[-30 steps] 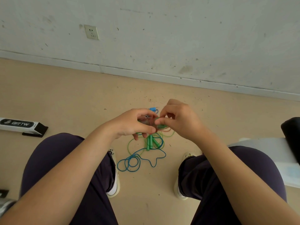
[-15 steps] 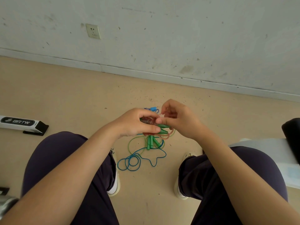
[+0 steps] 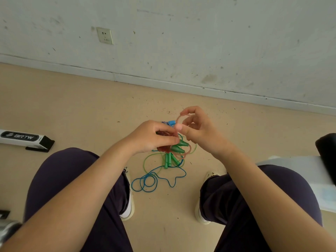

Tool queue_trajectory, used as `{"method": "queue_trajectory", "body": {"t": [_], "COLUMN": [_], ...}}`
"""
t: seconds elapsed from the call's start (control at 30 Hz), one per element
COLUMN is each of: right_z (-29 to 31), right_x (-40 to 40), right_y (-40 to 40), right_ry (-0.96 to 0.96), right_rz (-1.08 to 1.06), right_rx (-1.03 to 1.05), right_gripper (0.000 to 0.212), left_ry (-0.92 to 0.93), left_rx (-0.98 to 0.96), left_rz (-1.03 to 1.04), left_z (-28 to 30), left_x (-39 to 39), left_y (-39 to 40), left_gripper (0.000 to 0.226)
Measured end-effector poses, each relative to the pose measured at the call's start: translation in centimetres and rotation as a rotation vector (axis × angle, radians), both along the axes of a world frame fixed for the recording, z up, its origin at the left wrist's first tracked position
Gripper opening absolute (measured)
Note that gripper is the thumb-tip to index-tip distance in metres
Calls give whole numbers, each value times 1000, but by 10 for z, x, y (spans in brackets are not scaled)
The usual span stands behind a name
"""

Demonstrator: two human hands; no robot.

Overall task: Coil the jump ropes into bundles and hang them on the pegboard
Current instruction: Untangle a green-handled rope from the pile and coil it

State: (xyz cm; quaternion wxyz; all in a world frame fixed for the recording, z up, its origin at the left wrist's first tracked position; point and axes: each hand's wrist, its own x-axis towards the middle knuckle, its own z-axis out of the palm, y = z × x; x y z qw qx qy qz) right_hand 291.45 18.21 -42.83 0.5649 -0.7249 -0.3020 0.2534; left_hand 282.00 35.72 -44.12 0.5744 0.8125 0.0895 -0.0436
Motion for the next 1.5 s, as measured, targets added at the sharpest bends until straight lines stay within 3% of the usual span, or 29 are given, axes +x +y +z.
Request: {"method": "queue_trajectory", "body": {"t": [0.1,0.27,0.37,0.6,0.9,1.03,1.2,1.4,1.5], "right_z": [1,8,9,7,15,15,17,21,20], "right_x": [-1,2,8,15,12,11,10,10,9], "right_y": [1,-2,-7,-16,-19,-20,-18,-17,-15], "right_ry": [14,33,29,222,294,249,29,-140,-88], "right_rz": [-2,-131,-189,-8,123,156,199,146,46], "right_rx": [5,-13,-19,-118,-174,-271,-443,-497,-386], "right_gripper": [26,49,38,15,27,25,33,22,16], "left_ry": [13,31,44,22,28,34,40,49,40], "left_rx": [26,-16,-30,11,41,90,140,174,199], "left_rz": [-47,-82,-89,15,64,87,67,153,204], "left_z": [-1,0,0,-1,-1,-5,-8,-11,-14], "left_x": [1,2,2,2,1,2,3,5,7], "left_y": [-1,0,2,9,12,13,12,13,14], "left_gripper": [13,11,11,14,8,9,16,14,14]}}
